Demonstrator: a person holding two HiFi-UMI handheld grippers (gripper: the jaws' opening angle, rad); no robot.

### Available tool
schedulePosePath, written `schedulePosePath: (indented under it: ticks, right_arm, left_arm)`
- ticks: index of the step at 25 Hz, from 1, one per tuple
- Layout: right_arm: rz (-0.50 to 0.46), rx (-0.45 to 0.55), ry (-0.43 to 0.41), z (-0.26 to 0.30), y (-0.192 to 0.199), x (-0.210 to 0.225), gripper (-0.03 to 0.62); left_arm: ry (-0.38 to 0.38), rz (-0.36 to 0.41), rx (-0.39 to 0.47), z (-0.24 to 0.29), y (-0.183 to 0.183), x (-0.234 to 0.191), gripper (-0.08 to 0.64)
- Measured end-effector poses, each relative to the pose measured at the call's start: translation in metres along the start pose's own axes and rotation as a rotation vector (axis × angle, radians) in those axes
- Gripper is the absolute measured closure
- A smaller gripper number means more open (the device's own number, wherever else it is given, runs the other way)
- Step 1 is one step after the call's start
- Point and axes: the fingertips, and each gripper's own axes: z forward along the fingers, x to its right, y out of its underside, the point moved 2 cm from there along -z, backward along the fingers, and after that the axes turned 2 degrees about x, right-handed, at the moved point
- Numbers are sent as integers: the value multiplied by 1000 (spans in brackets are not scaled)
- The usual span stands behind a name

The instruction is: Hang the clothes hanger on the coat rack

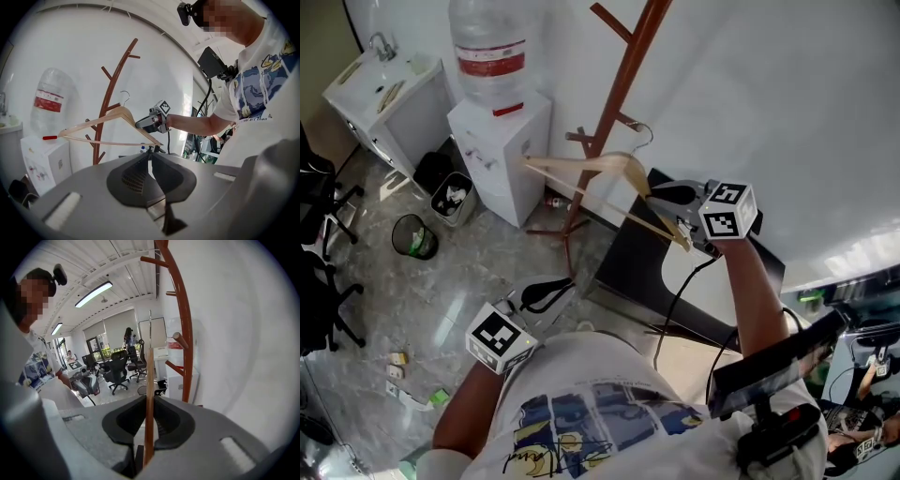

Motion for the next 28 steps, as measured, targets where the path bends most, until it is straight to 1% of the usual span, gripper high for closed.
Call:
schedulePosePath:
  ticks: [5,11,17,24,28]
  right_arm:
    - [20,3,-36,3,6,25,545]
    - [37,-7,-109,17,17,55,546]
    - [24,-28,-175,32,20,72,545]
    - [16,-55,-222,52,28,91,545]
    - [9,-52,-240,65,29,104,545]
  left_arm:
    - [-21,0,-4,17,-2,-3,531]
    - [-45,-11,-15,39,-3,-5,531]
    - [-80,-22,-27,54,-1,-7,531]
    - [-135,-41,-34,61,0,-9,531]
    - [-167,-54,-48,64,2,-13,531]
